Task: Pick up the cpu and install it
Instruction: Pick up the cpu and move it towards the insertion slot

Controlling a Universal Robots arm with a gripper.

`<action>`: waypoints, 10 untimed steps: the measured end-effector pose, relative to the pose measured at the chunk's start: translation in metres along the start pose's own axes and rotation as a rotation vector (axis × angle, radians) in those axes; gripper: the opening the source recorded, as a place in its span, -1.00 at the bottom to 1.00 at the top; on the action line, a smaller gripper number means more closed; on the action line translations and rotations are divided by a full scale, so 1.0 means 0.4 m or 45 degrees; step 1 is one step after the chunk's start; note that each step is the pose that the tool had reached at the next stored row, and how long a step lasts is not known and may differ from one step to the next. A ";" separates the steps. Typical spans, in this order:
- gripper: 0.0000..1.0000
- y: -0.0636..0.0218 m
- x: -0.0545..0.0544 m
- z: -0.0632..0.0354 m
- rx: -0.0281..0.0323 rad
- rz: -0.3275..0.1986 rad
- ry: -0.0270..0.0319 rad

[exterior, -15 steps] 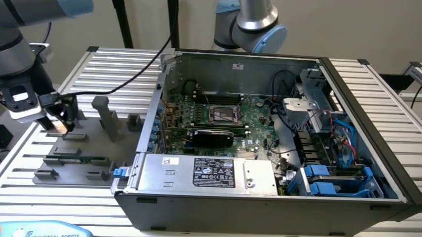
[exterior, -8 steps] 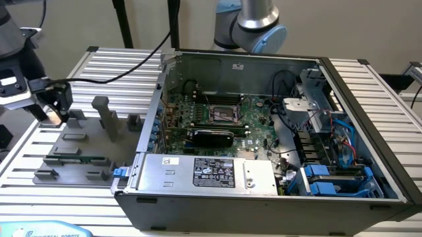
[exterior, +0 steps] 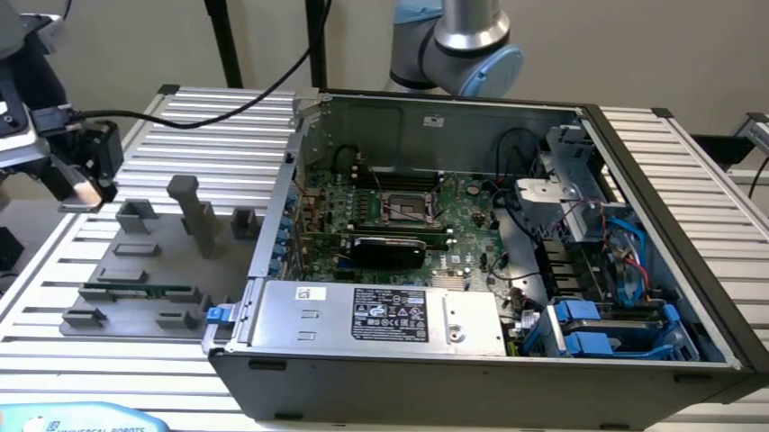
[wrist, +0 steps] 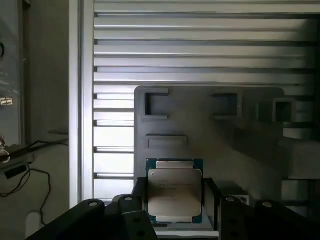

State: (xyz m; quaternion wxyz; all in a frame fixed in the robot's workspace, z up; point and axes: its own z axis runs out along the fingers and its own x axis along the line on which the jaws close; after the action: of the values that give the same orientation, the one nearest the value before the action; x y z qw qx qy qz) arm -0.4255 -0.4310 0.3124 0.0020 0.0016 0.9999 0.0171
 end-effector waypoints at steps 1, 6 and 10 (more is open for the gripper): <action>0.09 0.000 -0.003 -0.011 0.0000 0.000 0.0001; 0.09 0.003 -0.031 -0.067 -0.0001 0.000 0.0001; 0.09 0.005 -0.065 -0.113 -0.0005 -0.001 0.0004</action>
State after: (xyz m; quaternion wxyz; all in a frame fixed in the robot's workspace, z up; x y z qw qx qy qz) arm -0.3997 -0.4306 0.3578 0.0019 0.0012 0.9998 0.0173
